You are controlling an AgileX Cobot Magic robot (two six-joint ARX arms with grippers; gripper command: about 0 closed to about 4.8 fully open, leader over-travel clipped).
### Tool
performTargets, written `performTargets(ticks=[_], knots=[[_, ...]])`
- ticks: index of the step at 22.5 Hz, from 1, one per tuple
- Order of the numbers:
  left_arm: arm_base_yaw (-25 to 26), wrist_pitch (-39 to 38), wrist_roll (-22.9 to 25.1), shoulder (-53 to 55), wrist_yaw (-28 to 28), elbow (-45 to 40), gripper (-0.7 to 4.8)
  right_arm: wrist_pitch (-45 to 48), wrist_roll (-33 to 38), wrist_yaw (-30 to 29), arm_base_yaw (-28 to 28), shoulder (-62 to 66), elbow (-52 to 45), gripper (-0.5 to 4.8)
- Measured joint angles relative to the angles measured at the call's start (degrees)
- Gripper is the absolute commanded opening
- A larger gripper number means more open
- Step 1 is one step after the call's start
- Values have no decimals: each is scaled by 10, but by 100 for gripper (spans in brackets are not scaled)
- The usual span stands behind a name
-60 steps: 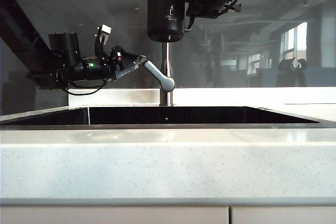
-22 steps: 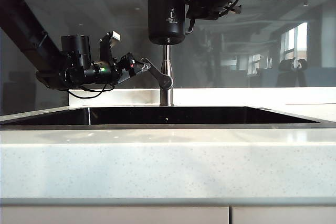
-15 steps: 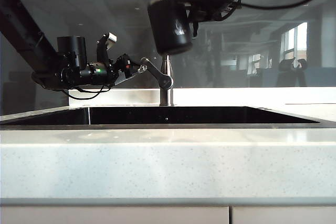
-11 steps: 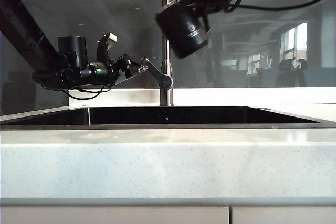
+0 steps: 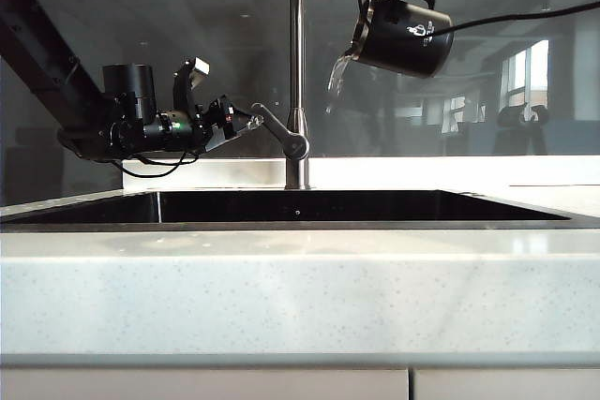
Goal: Pick up the mug next to the sink, go to the faucet to get some water, pour the water into the sink, and finally put the mug back to its place.
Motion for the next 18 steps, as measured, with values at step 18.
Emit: performTargets(ticks=[18], knots=[[0,0,0,0,-2,0,371,34,-341,6,32,-7,0,-5]])
